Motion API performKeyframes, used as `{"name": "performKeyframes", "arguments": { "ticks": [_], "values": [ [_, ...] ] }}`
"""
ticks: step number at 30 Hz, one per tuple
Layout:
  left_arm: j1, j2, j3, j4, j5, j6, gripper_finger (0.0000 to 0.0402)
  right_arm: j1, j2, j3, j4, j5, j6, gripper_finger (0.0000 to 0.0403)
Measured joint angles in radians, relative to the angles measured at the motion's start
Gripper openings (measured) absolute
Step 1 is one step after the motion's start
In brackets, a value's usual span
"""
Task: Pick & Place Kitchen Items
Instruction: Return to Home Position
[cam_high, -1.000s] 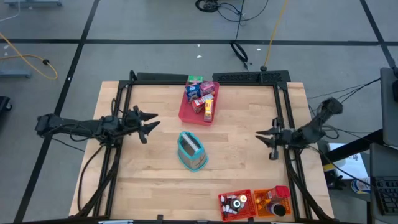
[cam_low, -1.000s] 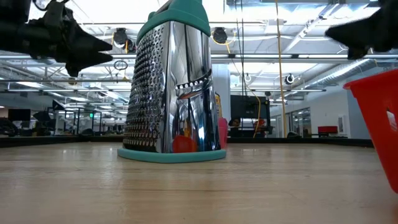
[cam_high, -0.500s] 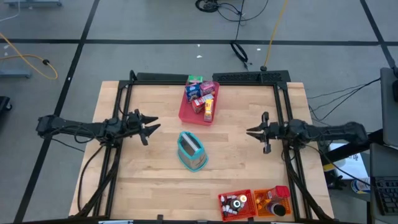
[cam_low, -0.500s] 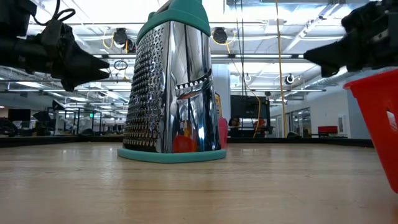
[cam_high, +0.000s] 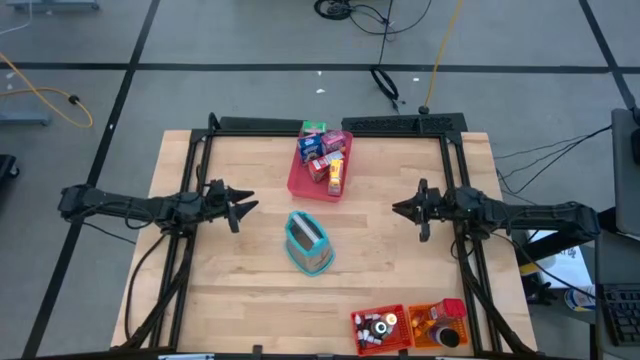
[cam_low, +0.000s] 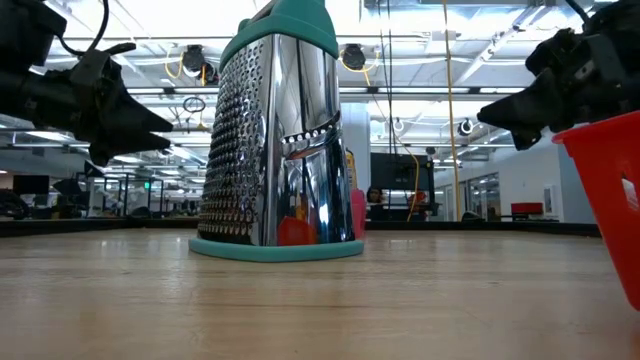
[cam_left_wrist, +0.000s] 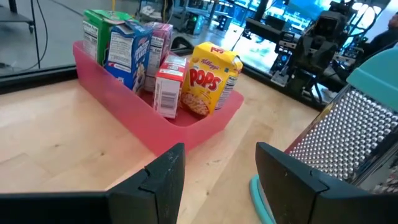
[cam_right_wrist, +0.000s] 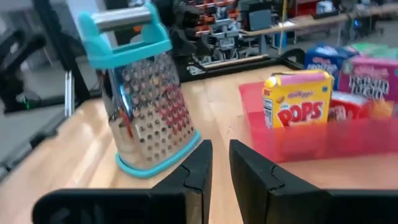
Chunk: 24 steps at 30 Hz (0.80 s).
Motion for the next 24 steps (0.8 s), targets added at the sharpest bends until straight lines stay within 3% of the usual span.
{"name": "performKeyframes", "arguments": {
  "ticks": [4,13,24],
  "values": [
    [0.0,0.0,0.0,0.0,0.0,0.01,0.0198,0.0,0.0,0.0,0.003,-0.002,0.066,0.0047],
    [0.0,0.0,0.0,0.0,0.0,0.006,0.0198,0.002,-0.002,0.0,0.001,-0.002,0.049,0.0047],
    [0.0,0.0,0.001,0.007,0.002,0.006,0.0198,-0.008,-0.252,-0.001,0.017,-0.001,0.048,0.0047]
  ]
}}
